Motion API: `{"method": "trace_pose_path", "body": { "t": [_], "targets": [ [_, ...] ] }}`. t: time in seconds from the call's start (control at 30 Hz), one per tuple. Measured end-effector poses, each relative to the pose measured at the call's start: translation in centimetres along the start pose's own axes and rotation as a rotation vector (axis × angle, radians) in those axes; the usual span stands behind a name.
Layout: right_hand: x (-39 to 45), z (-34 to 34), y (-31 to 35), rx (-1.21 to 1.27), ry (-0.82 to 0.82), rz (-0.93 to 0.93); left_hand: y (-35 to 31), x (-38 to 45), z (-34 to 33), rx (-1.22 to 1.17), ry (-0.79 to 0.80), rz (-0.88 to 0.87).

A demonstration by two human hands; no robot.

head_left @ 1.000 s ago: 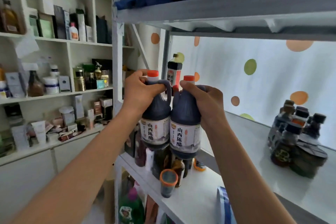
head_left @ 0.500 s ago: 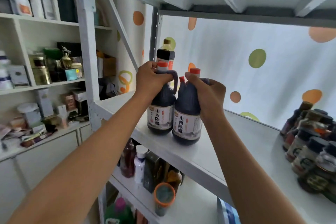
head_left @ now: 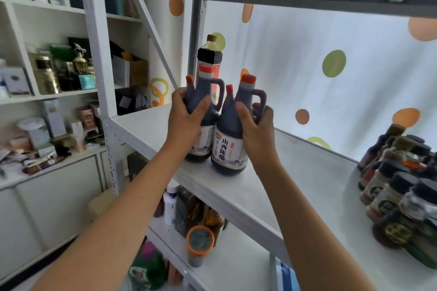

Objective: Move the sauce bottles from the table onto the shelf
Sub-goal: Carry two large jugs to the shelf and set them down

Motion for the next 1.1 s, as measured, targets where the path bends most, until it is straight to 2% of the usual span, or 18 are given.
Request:
{"method": "trace_pose_path", "body": {
  "t": [0.1,0.17,0.23,0.3,0.5,0.63,0.83,1.0,1.1],
  "targets": [
    [-1.7,0.0,-1.9,-0.091,0.14,-0.063,1.1,-2.0,0.9,-0.012,0.119,0.013],
    [-2.5,-0.1,-2.6,-0.15,0.19,-0.076,2.2,-2.8,1.7,0.101,0.167,0.029],
    [-2.7,-0.1,-2.7,-0.256,0.198,-0.08,3.3,-3.8,2.8,0.312,0.087,0.038],
    [-2.6,0.0,-2.7,-0.324,0.19,-0.068,4.0,-4.4,3.5,0.423,0.01,0.048],
    [-2.0,0.1,-3.3,-0.322,0.198,-0.051,4.2,-2.3,2.8,0.556,0.032,0.035],
    [-0.3,0.0,-4.0,-0.268,0.254,-0.089,4.9,0.1,2.1,0.55,0.128,0.079],
    [3.3,-1.4,-5.1,-0.182,0.217,-0.091,6.7,5.0,0.9,0.503,0.243,0.201],
    [7.6,-2.8,-6.8,-0.181,0.147,-0.102,9.6,9.3,-0.5,0.414,0.296,0.218],
    [10.1,-3.6,-8.4,-0.195,0.042,-0.124,12.1,12.1,-1.5,0.369,0.32,0.248]
  ]
}}
Point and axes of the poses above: each hand's wrist, its own x-axis towards the middle knuckle, its own z-axis out of the back of the hand, y = z × x, the point moved 3 cm from there along x, towards the middle knuckle, and after that the axes turned 14 degrees about -x, right-handed, at the moved point
